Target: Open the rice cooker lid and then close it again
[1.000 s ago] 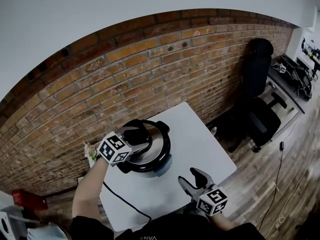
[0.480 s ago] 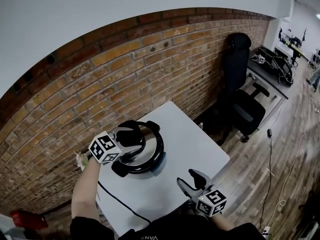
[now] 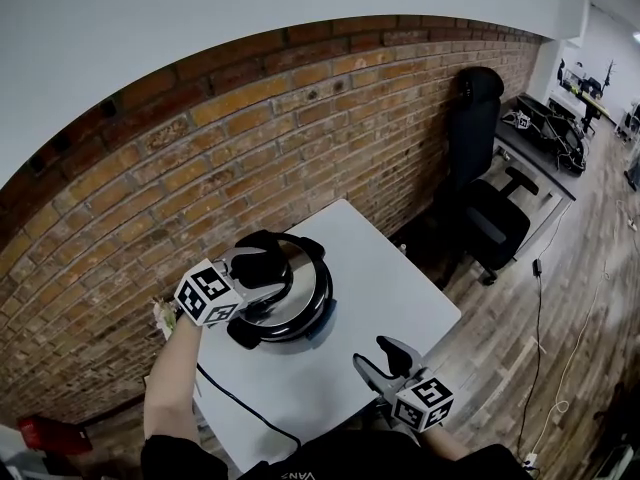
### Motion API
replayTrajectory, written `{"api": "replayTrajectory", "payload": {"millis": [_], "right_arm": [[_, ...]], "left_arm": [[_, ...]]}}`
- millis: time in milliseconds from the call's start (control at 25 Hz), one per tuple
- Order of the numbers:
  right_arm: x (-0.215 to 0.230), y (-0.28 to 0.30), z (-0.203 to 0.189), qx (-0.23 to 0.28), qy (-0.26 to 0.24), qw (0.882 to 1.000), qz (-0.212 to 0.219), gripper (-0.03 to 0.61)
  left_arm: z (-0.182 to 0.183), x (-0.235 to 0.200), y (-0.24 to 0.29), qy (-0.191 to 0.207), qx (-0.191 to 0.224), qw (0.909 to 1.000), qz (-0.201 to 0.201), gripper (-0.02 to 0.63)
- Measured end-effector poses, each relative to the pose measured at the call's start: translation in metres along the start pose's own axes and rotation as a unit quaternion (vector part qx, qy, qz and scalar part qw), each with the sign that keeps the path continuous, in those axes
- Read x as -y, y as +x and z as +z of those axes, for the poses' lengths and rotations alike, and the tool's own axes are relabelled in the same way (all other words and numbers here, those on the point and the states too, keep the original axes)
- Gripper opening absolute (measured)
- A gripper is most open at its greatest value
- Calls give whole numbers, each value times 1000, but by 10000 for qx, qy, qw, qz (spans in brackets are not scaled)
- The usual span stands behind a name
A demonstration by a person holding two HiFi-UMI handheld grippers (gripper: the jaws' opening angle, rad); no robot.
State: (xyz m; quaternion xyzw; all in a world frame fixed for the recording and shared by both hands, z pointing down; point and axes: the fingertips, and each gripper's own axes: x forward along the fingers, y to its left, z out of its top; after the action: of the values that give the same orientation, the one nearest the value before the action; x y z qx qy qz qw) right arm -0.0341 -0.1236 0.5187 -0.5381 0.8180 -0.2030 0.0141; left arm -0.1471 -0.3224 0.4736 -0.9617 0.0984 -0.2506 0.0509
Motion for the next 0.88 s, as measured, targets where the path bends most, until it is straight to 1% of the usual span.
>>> {"api": "replayTrajectory", "payload": {"millis": [200, 360, 560, 720, 880], "right_arm": [[-12, 4, 4, 45, -44, 9999, 139, 249], [-20, 7, 8, 101, -95, 9996, 240, 249], [-34, 9, 10, 187, -141, 9991, 340, 249], [-50, 12, 9, 262, -185, 9985, 453, 249], [-68, 16, 9, 360, -228, 9975, 560, 249]], "left_arm": [[20, 1, -34, 23, 455, 9982, 396, 278], [37, 1, -72, -113, 978, 9917, 825, 279], [50, 7, -130, -459, 1751, 9742, 1350, 279], [45, 20, -177, -712, 2001, 9588, 1886, 279], [24, 36, -218, -1058, 2156, 9416, 2359, 279]]}}
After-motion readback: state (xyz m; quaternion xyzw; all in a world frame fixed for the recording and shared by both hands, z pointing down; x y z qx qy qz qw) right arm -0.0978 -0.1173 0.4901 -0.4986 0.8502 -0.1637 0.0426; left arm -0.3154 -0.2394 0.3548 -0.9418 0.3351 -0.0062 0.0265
